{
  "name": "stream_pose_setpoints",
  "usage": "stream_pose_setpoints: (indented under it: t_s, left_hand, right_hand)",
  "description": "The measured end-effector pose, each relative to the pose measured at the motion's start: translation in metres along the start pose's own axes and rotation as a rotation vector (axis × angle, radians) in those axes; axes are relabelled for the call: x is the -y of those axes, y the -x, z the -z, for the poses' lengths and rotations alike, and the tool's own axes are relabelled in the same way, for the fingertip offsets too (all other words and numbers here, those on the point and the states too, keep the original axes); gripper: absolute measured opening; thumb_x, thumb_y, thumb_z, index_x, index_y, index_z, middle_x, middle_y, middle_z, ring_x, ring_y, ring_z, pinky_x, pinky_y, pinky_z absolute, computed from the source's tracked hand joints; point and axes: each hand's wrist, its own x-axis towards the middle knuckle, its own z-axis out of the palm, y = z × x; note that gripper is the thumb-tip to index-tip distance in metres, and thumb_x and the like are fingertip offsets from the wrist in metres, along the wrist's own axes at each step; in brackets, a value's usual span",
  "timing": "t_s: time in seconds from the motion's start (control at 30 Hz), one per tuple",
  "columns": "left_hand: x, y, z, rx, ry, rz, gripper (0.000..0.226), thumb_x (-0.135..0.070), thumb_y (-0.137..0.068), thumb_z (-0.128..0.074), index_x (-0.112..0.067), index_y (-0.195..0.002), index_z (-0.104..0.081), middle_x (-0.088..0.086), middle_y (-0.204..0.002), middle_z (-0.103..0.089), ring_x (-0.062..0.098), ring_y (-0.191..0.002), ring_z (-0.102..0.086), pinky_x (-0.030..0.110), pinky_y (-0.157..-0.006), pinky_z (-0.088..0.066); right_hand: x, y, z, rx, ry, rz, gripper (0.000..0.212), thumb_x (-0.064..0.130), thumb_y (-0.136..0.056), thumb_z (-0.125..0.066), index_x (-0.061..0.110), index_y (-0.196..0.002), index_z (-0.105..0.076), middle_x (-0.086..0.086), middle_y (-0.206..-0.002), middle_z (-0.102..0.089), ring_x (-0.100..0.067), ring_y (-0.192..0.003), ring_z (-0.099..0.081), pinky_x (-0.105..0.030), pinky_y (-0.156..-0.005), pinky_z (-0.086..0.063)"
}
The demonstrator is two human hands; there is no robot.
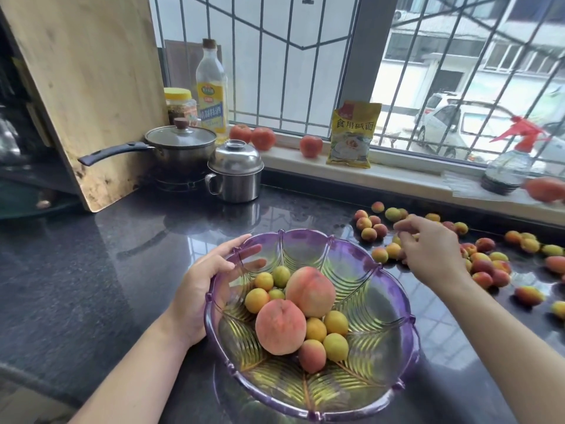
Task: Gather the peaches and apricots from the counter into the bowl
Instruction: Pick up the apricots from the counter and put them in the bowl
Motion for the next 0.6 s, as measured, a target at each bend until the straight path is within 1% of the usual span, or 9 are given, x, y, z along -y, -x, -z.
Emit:
stream_pose_setpoints:
  t_s: [0.07, 0.13, 0.2, 0.27, 0.33, 0.4, 0.47, 0.53, 0.6]
  left_hand:
    - [0.000, 0.000, 0.000, -0.004, -0.002, 0.000, 0.063, -0.016, -0.080, -0.051, -0.007, -0.141, -0.064, 0.018, -0.138, -0.071, 0.041, -0.129, -0.067, 0.064, -0.116, -0.044]
    - [-0.001, 0.001, -0.001, -0.008, -0.004, -0.002, 0.061, -0.015, -0.081, -0.050, -0.007, -0.140, -0.065, 0.018, -0.138, -0.071, 0.040, -0.129, -0.067, 0.063, -0.117, -0.043]
    - [-0.001, 0.002, -0.002, -0.003, -0.006, -0.003, 0.055, -0.012, -0.088, -0.048, -0.007, -0.140, -0.065, 0.019, -0.137, -0.071, 0.040, -0.129, -0.067, 0.063, -0.118, -0.042]
    - [-0.001, 0.002, -0.002, 0.002, -0.013, -0.004, 0.052, -0.010, -0.092, -0.046, -0.006, -0.141, -0.064, 0.019, -0.138, -0.071, 0.040, -0.129, -0.067, 0.063, -0.119, -0.041]
    - [-0.002, 0.002, -0.001, 0.005, -0.015, -0.009, 0.060, -0.013, -0.083, -0.050, -0.006, -0.141, -0.064, 0.019, -0.139, -0.070, 0.040, -0.129, -0.067, 0.062, -0.118, -0.042]
    - [-0.002, 0.002, -0.001, 0.006, -0.005, -0.009, 0.064, -0.014, -0.079, -0.051, -0.006, -0.141, -0.064, 0.019, -0.139, -0.070, 0.041, -0.129, -0.067, 0.062, -0.118, -0.042]
    - [-0.002, 0.002, -0.002, 0.012, -0.003, -0.013, 0.065, -0.014, -0.078, -0.051, -0.005, -0.141, -0.064, 0.019, -0.138, -0.070, 0.041, -0.128, -0.067, 0.061, -0.117, -0.043]
    - [-0.002, 0.002, -0.002, 0.020, -0.005, -0.014, 0.066, -0.014, -0.077, -0.051, -0.005, -0.141, -0.064, 0.019, -0.138, -0.070, 0.041, -0.128, -0.068, 0.060, -0.116, -0.045]
    - [-0.002, 0.001, -0.001, 0.015, -0.002, -0.014, 0.066, -0.014, -0.077, -0.050, -0.005, -0.141, -0.064, 0.019, -0.138, -0.070, 0.040, -0.128, -0.068, 0.060, -0.115, -0.045]
  right_hand:
    - [-0.013, 0.008, -0.007, 0.081, 0.095, 0.045, 0.022, 0.015, -0.097, -0.060, 0.016, -0.115, -0.073, -0.006, -0.110, -0.068, -0.030, -0.092, -0.067, -0.047, -0.084, -0.055]
    - [-0.015, 0.015, -0.014, 0.187, 0.187, 0.119, 0.029, 0.021, -0.098, -0.062, 0.020, -0.126, -0.069, -0.003, -0.123, -0.063, -0.030, -0.106, -0.064, -0.046, -0.089, -0.052]
    - [-0.015, 0.017, -0.018, 0.286, 0.282, 0.194, 0.038, 0.028, -0.098, -0.062, 0.025, -0.136, -0.061, 0.000, -0.135, -0.057, -0.028, -0.118, -0.059, -0.044, -0.093, -0.051]
    - [-0.014, 0.017, -0.021, 0.358, 0.376, 0.223, 0.047, 0.031, -0.100, -0.060, 0.028, -0.146, -0.051, 0.003, -0.142, -0.050, -0.027, -0.123, -0.056, -0.040, -0.093, -0.050]
    - [-0.013, 0.014, -0.023, 0.385, 0.429, 0.229, 0.051, 0.027, -0.102, -0.057, 0.027, -0.151, -0.044, 0.000, -0.145, -0.047, -0.028, -0.125, -0.055, -0.036, -0.091, -0.050]
    - [-0.012, 0.013, -0.025, 0.368, 0.445, 0.248, 0.047, 0.023, -0.102, -0.057, 0.025, -0.148, -0.047, -0.003, -0.140, -0.050, -0.030, -0.118, -0.059, -0.036, -0.088, -0.052]
    - [-0.013, 0.010, -0.026, 0.333, 0.418, 0.265, 0.040, 0.024, -0.099, -0.061, 0.022, -0.138, -0.054, -0.005, -0.130, -0.055, -0.031, -0.108, -0.062, -0.039, -0.083, -0.054]
    - [-0.012, 0.006, -0.024, 0.266, 0.307, 0.252, 0.033, 0.025, -0.095, -0.067, 0.018, -0.127, -0.060, -0.004, -0.115, -0.059, -0.027, -0.097, -0.061, -0.038, -0.079, -0.051]
    - [-0.004, 0.000, -0.017, 0.165, 0.143, 0.232, 0.028, 0.027, -0.090, -0.074, 0.018, -0.113, -0.063, 0.000, -0.100, -0.059, -0.022, -0.088, -0.058, -0.037, -0.075, -0.047]
